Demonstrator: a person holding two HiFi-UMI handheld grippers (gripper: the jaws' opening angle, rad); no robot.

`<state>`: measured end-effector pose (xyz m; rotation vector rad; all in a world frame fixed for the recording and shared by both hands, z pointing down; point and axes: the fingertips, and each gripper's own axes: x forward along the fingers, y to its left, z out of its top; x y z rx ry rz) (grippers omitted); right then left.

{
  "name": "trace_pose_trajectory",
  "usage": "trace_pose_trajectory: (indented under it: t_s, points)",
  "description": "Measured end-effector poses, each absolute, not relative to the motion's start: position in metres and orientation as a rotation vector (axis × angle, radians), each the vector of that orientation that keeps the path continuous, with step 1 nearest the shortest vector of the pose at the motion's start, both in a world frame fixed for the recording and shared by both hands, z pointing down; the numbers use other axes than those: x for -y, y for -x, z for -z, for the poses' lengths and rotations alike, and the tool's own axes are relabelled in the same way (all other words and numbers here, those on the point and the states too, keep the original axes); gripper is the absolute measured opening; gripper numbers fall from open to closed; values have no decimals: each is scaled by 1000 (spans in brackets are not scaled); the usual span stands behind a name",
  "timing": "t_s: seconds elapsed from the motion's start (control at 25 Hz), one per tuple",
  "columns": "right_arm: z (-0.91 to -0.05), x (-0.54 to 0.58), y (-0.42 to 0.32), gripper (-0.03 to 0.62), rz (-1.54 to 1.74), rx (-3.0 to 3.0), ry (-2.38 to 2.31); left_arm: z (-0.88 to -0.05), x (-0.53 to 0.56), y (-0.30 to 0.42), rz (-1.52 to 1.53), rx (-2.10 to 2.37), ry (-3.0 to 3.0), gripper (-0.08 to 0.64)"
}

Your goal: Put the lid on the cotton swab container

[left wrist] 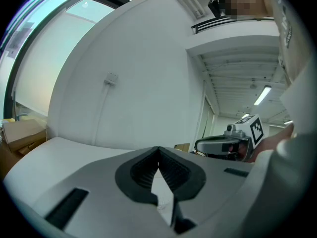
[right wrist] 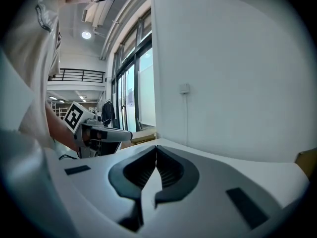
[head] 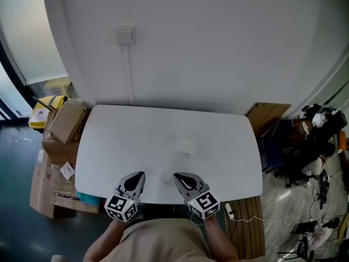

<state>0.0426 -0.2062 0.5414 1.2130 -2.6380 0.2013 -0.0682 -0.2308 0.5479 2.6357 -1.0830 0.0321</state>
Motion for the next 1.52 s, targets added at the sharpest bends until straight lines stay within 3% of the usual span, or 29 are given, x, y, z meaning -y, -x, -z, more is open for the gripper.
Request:
trace_pose_trajectory:
  t_s: [0.88, 1.52]
  points:
    - [-571, 231, -71, 17, -259, 2586, -1170, -553, 271, 39, -128, 1158, -2620, 13]
    - [-640, 238, -33, 17, -343, 2403, -921, -652, 245, 38, -385, 991, -2485, 13]
